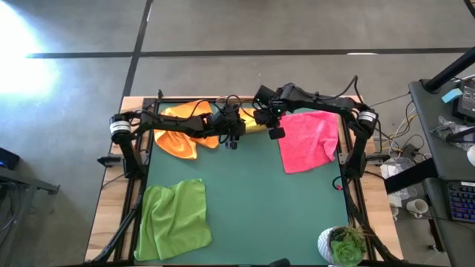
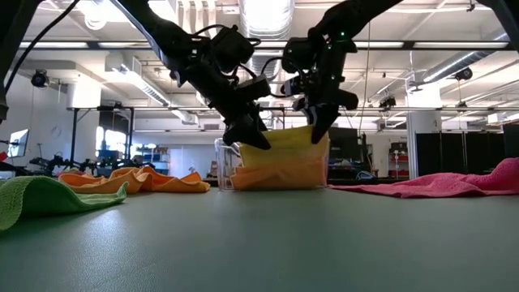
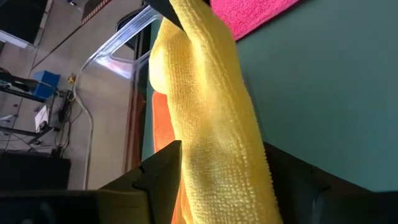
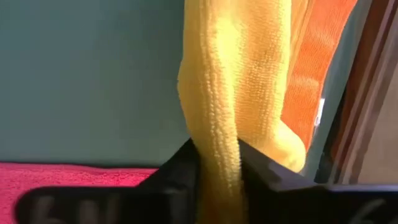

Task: Fold microfiber towels
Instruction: Stack the yellow microfiber towel on top of the orange microfiber towel

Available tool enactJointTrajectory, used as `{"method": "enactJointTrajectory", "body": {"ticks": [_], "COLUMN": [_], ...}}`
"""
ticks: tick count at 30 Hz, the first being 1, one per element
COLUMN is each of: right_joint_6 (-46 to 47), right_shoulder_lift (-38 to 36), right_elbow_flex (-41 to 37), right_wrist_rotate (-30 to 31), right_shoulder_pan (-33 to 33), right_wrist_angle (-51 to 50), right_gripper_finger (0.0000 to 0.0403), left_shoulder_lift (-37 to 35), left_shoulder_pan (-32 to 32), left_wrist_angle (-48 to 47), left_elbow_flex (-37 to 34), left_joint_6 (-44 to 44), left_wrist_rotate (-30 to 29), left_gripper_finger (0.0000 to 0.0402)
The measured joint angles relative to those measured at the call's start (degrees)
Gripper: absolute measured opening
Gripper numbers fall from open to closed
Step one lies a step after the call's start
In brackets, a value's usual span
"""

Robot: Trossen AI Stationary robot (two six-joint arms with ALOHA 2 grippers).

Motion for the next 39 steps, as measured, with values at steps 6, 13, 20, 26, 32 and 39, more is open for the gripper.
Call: {"method": "enactJointTrajectory", "body": {"ticks": [6,13,20,26,32,39], "right_joint_6": [2.28,4.07,4.29,5.75,9.04,12.27], "right_shoulder_lift": [-0.31,-0.33,-0.36,-0.36,-0.36,-0.38], "right_elbow_flex": [0.48,1.36,1.55,1.49,1.51,3.74], "right_wrist_rotate": [-0.32,-0.74,-0.97,-0.98,-3.92,-3.99], "right_shoulder_pan": [0.00,0.00,0.00,0.00,0.00,-0.07], "right_wrist_angle": [-0.17,-0.37,-0.44,-0.46,-0.63,-2.28], "right_gripper_finger": [0.0012,0.0019,0.0021,0.0033,0.0012,0.0009], "left_shoulder_lift": [0.00,0.00,0.00,0.00,0.00,0.00], "left_shoulder_pan": [0.09,0.28,0.35,0.35,0.48,0.93], "left_wrist_angle": [0.00,0.11,0.08,0.07,0.14,0.13], "left_elbow_flex": [0.02,0.04,0.04,0.04,0.04,0.04], "left_joint_6": [0.00,-0.02,-0.02,-0.02,-0.07,-0.17], "left_wrist_rotate": [0.00,0.02,0.02,0.02,0.02,0.08], "left_gripper_finger": [0.0189,0.0189,0.0189,0.0189,0.0189,0.0189]}}
